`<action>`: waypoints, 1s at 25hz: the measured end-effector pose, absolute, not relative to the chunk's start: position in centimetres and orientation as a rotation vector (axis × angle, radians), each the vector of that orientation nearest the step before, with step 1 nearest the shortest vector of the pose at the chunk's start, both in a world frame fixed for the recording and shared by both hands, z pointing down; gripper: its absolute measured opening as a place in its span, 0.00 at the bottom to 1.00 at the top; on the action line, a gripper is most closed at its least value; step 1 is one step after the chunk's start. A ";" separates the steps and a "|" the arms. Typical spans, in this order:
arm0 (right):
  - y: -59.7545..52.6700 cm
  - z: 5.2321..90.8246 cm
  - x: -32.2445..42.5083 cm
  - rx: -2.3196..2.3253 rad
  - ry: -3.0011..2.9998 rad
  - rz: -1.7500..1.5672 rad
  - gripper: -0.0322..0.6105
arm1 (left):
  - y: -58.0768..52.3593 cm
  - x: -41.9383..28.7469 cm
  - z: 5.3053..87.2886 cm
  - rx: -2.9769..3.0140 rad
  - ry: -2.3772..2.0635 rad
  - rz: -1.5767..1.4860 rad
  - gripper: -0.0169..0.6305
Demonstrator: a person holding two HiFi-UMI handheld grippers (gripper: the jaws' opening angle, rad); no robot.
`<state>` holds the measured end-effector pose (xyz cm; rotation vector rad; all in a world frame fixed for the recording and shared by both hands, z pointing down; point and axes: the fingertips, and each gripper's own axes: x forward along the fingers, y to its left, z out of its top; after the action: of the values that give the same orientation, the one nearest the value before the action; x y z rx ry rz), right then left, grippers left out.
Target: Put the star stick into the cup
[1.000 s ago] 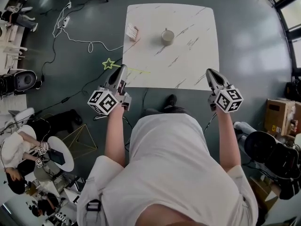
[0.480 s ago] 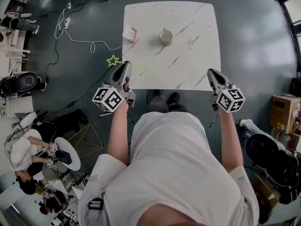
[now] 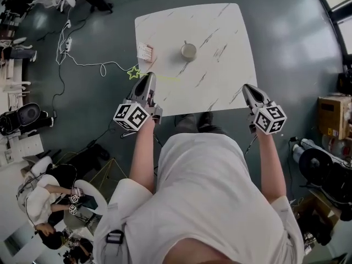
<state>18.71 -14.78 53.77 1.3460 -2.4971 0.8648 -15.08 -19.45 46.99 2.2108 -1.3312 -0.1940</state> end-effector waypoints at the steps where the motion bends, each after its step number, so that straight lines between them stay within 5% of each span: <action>1: -14.8 53.8 18.5 1.354 -2.488 0.865 0.09 | -20.1 -15.0 47.2 2.217 -1.319 -0.192 0.06; 25: -16.7 58.3 12.8 1.493 -2.233 1.017 0.09 | -37.7 -11.2 60.0 2.243 -1.145 -0.006 0.06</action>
<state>12.83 -16.69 58.31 1.4927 -2.2328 1.0172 -11.20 -37.68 60.03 2.2434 -1.1451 -0.0060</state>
